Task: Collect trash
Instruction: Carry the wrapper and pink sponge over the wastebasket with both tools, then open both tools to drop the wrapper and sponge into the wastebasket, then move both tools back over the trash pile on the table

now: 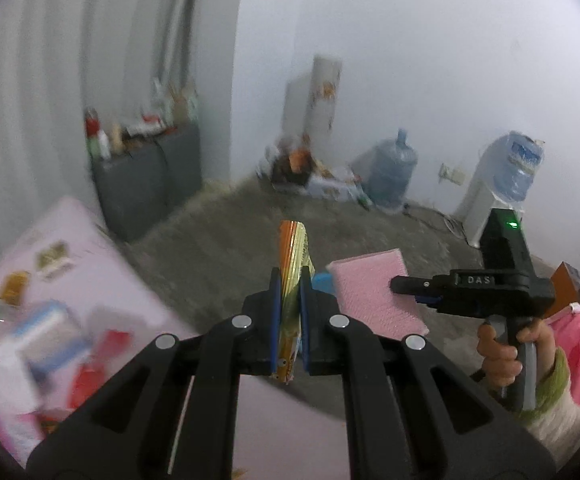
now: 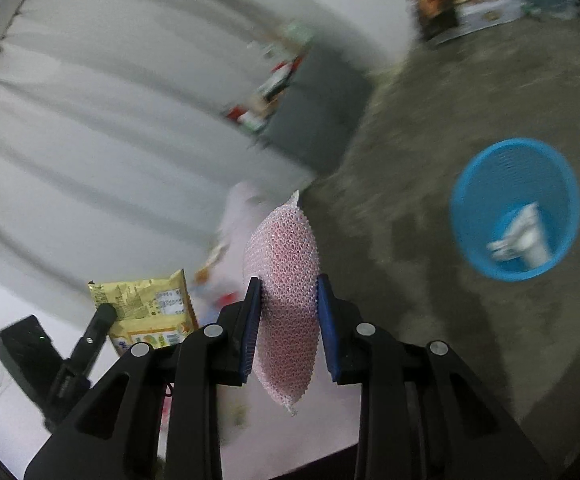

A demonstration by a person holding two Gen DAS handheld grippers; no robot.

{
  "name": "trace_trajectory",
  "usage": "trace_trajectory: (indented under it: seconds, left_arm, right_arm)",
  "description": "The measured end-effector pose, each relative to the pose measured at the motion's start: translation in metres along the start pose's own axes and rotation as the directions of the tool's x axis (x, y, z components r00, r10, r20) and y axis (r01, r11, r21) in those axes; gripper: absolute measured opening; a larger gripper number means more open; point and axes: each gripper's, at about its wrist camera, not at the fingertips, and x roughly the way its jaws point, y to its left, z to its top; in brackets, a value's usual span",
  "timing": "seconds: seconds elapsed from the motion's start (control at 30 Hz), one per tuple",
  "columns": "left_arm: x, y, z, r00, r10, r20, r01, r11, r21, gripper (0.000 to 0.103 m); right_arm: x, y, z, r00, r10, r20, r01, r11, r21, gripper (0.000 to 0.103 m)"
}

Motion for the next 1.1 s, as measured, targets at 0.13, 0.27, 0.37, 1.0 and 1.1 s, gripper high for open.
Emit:
trace_trajectory:
  seconds: [0.13, 0.27, 0.37, 1.0, 1.1]
  left_arm:
    - [0.078, -0.021, 0.007, 0.995, -0.008, -0.103, 0.008, 1.0, 0.001, 0.007]
    - [0.152, -0.038, 0.004, 0.98, -0.047, -0.195, 0.044, 0.999, -0.019, 0.007]
    - [0.201, -0.058, 0.004, 0.966, -0.055, -0.251, 0.058, 0.998, 0.006, 0.007]
    - [0.252, -0.083, 0.017, 0.968, 0.076, -0.238, -0.065, 0.996, 0.053, 0.055]
    - [0.217, -0.075, 0.021, 0.976, 0.075, -0.202, -0.063, 0.996, 0.065, 0.059]
  right_arm:
    - [0.003, -0.044, 0.021, 0.988, -0.146, 0.041, 0.144, 0.988, 0.052, 0.028]
    - [0.018, -0.084, 0.038, 0.967, -0.252, 0.046, 0.247, 0.964, 0.094, 0.028]
    - [0.024, -0.108, 0.049, 0.955, -0.295, 0.04, 0.289, 0.95, 0.115, 0.028]
    - [0.068, -0.191, 0.061, 0.883, -0.466, 0.051, 0.449, 0.871, 0.198, 0.064]
    - [0.056, -0.168, 0.052, 0.893, -0.443, 0.079, 0.425, 0.888, 0.177, 0.064]
